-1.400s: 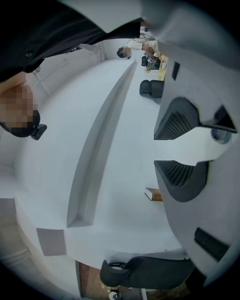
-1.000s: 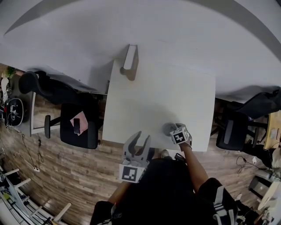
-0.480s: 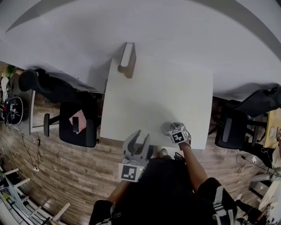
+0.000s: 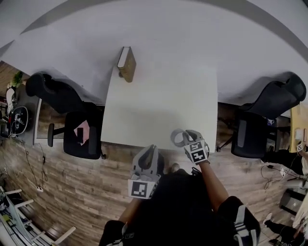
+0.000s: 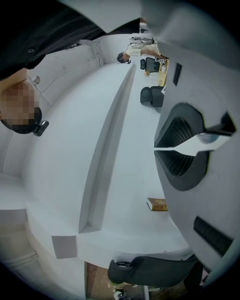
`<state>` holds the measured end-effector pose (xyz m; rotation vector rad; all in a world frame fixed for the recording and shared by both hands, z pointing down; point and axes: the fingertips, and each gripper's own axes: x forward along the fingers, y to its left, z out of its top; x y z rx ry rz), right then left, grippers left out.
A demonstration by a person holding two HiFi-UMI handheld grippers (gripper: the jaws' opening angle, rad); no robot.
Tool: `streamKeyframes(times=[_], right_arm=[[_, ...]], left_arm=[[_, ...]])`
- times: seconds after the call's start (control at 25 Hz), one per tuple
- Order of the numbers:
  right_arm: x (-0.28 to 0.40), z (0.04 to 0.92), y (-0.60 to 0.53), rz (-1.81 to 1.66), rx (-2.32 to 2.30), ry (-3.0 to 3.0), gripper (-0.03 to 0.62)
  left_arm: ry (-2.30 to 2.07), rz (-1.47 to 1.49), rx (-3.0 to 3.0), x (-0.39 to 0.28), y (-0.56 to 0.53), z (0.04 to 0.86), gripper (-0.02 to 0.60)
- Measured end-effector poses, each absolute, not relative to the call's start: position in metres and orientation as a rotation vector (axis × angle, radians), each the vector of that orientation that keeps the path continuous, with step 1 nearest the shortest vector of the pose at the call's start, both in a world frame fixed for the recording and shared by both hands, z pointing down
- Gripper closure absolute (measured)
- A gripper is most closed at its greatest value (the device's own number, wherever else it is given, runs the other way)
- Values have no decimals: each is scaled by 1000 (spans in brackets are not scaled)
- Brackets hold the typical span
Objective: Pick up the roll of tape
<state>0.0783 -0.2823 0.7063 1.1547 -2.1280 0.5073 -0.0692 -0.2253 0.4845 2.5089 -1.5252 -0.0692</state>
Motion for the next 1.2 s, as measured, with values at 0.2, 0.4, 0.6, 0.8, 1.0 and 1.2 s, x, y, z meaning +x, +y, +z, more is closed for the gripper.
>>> streamKeyframes(times=[0.2, 0.4, 0.6, 0.8, 1.0, 1.2], right_arm=[[103, 637, -237, 396, 1204, -2292, 534], [123, 576, -196, 326, 1279, -2421, 534], [130, 515, -161, 249, 1375, -2546, 534], [125, 470, -132, 176, 1459, -2636, 533], [110, 458, -124, 154, 1479, -2676, 534], [102, 459, -129, 154, 1495, -2652, 534]], left_arm=[[-1600, -20, 2528, -37, -166, 479, 558], [-1658, -3, 2535, -22, -130, 464, 557], [-1656, -1, 2571, -17, -116, 451, 558], [-1654, -23, 2576, -25, -112, 447, 557], [-1627, -47, 2570, -33, -116, 451, 557], [-1597, -85, 2580, -37, -118, 443, 557]])
